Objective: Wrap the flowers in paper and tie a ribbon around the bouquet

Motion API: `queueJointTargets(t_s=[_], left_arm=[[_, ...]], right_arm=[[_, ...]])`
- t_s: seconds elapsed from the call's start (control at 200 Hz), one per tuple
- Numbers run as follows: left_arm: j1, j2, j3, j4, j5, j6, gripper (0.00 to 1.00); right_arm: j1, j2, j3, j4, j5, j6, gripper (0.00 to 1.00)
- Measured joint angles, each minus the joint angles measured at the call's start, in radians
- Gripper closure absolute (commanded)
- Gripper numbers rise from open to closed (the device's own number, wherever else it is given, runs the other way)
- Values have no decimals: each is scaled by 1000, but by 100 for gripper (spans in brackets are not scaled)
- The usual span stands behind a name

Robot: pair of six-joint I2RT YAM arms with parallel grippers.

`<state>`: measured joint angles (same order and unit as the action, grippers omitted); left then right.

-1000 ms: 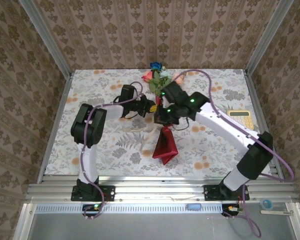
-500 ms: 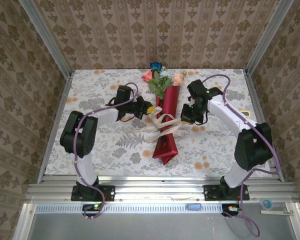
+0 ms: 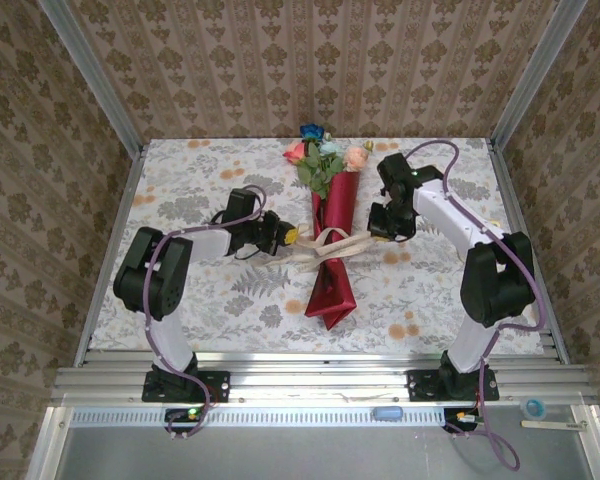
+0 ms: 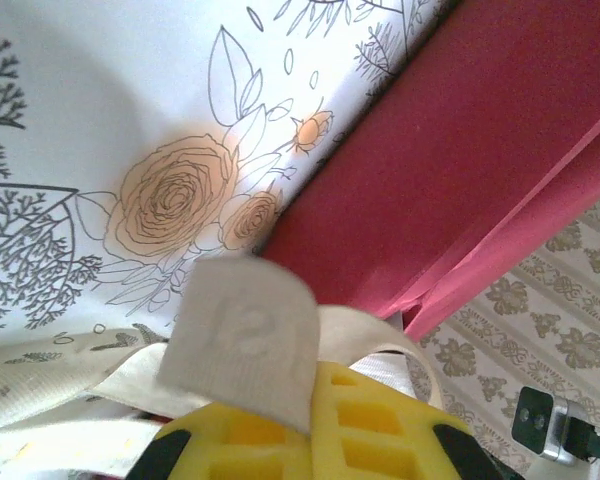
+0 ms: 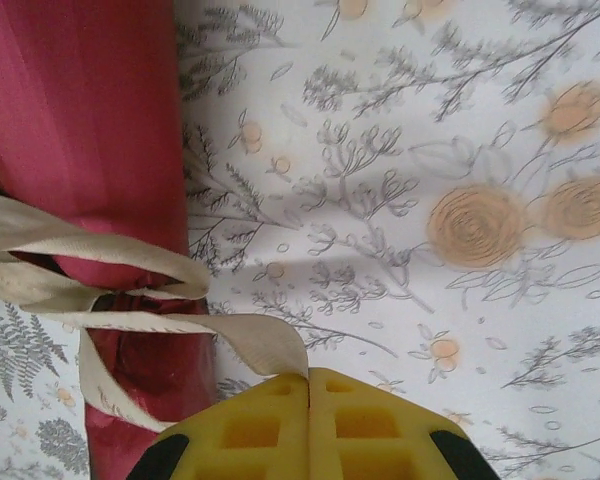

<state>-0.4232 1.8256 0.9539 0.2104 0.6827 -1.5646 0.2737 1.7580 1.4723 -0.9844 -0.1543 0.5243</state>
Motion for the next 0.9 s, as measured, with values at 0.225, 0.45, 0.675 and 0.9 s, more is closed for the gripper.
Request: queueJointTargets(t_s=[0.225,0.45,0.675,0.9], left_arm=[[-1,-4,-1,10,0,-29,100],[-1,-4,-7,22,0,-43,100],[-2,-10,-9,21,0,-56,100],[-6,-56,-31,30,-3,-87,93]], right_arm=[[5,32,6,-9,6,-21,92],[15,43,-37,-19,6,-21,70],[26,-18,-51,-21,21,73,62],[87,-84,-50,44,14,323,62]])
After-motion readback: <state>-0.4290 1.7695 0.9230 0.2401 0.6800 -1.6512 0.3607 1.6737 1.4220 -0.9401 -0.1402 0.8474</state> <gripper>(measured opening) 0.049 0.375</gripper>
